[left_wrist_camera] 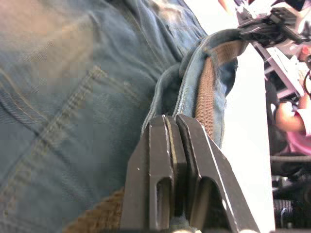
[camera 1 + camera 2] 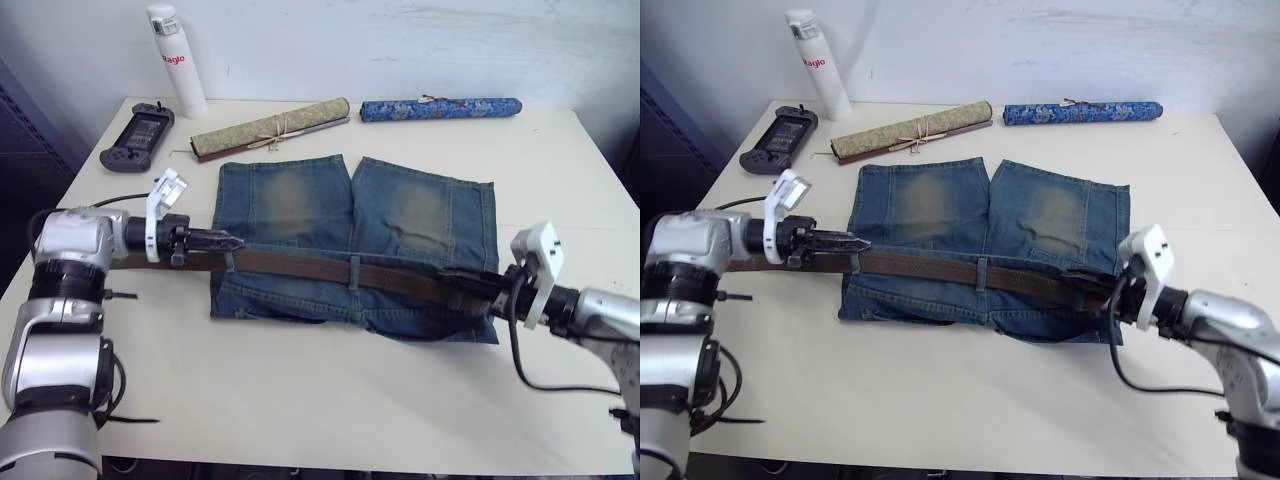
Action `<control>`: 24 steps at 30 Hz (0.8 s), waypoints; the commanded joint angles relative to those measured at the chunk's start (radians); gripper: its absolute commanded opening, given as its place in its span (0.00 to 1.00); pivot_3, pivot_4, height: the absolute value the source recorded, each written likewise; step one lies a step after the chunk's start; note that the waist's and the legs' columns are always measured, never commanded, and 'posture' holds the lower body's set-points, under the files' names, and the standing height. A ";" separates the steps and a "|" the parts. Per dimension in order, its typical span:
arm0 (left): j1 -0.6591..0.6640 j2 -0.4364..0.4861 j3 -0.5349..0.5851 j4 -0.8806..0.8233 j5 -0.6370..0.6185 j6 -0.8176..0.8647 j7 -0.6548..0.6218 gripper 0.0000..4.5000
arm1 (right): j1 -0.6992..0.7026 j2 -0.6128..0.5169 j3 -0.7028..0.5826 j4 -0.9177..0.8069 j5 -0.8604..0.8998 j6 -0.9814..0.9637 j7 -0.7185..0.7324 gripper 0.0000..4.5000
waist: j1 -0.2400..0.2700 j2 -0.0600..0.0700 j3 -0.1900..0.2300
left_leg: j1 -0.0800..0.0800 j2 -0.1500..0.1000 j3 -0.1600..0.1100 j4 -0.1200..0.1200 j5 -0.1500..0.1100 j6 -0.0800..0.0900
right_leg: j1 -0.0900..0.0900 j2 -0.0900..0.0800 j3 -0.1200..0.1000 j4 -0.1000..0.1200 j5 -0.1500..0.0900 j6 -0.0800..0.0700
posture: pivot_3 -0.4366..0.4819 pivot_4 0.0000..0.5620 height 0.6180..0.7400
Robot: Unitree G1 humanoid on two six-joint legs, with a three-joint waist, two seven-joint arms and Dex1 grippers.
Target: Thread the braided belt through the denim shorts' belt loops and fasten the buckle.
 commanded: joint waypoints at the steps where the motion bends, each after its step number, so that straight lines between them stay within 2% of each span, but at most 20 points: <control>1: 0.113 0.028 0.107 -0.207 -0.109 -0.014 -0.012 0.01 | 0.155 0.047 -0.040 -0.099 -0.165 -0.279 -0.019 0.00 | 0.002 0.000 0.000 | 0.000 0.000 0.000 0.000 0.000 0.000 | 0.001 0.000 0.000 0.000 0.000 0.000 | 0.48 0.27 0.56; 3: 0.234 0.040 0.136 -0.325 -0.136 -0.081 -0.029 0.01 | 0.284 0.056 -0.034 -0.116 -0.302 -0.511 0.015 0.00 | 0.003 0.000 0.000 | 0.001 0.000 0.000 0.000 0.000 0.000 | 0.001 -0.001 0.000 0.000 0.000 0.000 | 0.48 0.27 0.56; 7: 0.567 0.136 0.104 -0.587 -0.169 -0.345 -0.113 0.01 | 0.513 0.106 -0.053 -0.037 -0.497 -1.061 0.053 0.00 | -0.004 0.000 0.000 | 0.003 0.000 0.000 -0.001 -0.001 -0.001 | 0.002 0.000 0.002 -0.001 0.000 0.000 | 0.48 0.27 0.56; 9: 0.635 0.164 0.094 -0.634 -0.189 -0.404 -0.113 0.01 | 0.564 0.106 -0.051 0.011 -0.536 -1.215 0.056 0.00 | -0.003 0.000 0.000 | 0.005 0.000 0.000 -0.002 -0.001 -0.002 | 0.003 0.000 0.003 -0.003 -0.001 -0.001 | 0.48 0.27 0.56; 11: 0.736 0.178 0.091 -0.674 -0.158 -0.513 -0.113 0.01 | 0.646 0.112 -0.069 0.117 -0.579 -1.451 0.047 0.00 | 0.002 0.000 0.000 | 0.008 0.000 0.000 -0.002 -0.002 -0.003 | 0.007 0.000 0.003 -0.006 -0.001 -0.001 | 0.48 0.27 0.56; 12: 0.789 0.192 0.076 -0.684 -0.128 -0.605 -0.113 0.01 | 0.681 0.113 -0.076 0.177 -0.606 -1.566 0.038 0.00 | 0.004 0.001 0.001 | 0.012 0.000 0.000 -0.002 -0.006 -0.009 | 0.010 0.000 0.003 -0.007 -0.001 -0.001 | 0.48 0.27 0.56; 14: 0.844 0.208 0.056 -0.685 -0.090 -0.726 -0.113 0.01 | 0.710 0.109 -0.080 0.252 -0.643 -1.699 0.015 0.00 | 0.005 0.001 0.001 | 0.024 0.000 0.000 -0.005 -0.012 -0.011 | 0.022 0.000 0.003 -0.011 -0.003 -0.002 | 0.48 0.27 0.56; 17: 0.906 0.226 0.025 -0.641 -0.004 -0.869 -0.069 0.01 | 0.739 0.107 -0.095 0.366 -0.738 -1.866 -0.029 0.00 | 0.003 0.001 0.001 | 0.024 0.001 0.000 -0.006 -0.013 -0.010 | 0.021 0.000 0.004 -0.010 -0.004 -0.004 | 0.48 0.27 0.56; 20: 0.876 0.203 0.033 -0.594 -0.015 -0.820 0.033 0.01 | 0.809 0.061 -0.057 0.449 -0.709 -1.931 -0.060 0.00 | 0.005 0.003 0.000 | 0.024 0.002 0.001 -0.006 -0.013 -0.010 | 0.020 0.000 0.004 -0.008 -0.006 -0.007 | 0.48 0.27 0.56; 23: 0.883 0.221 0.032 -0.564 -0.016 -0.858 0.004 0.25 | 0.867 0.010 -0.058 0.511 -0.691 -2.000 -0.099 0.30 | 0.005 0.003 0.000 | 0.024 0.002 0.001 -0.005 -0.013 -0.010 | 0.019 0.000 0.003 -0.006 -0.007 -0.008 | 0.48 0.27 0.56; 24: 0.891 0.230 0.037 -0.567 -0.039 -0.825 -0.010 0.35 | 0.878 -0.010 -0.067 0.541 -0.688 -2.019 -0.113 0.41 | 0.004 0.003 0.000 | 0.025 0.002 0.001 -0.005 -0.013 -0.010 | 0.019 0.000 0.003 -0.005 -0.008 -0.008 | 0.48 0.27 0.56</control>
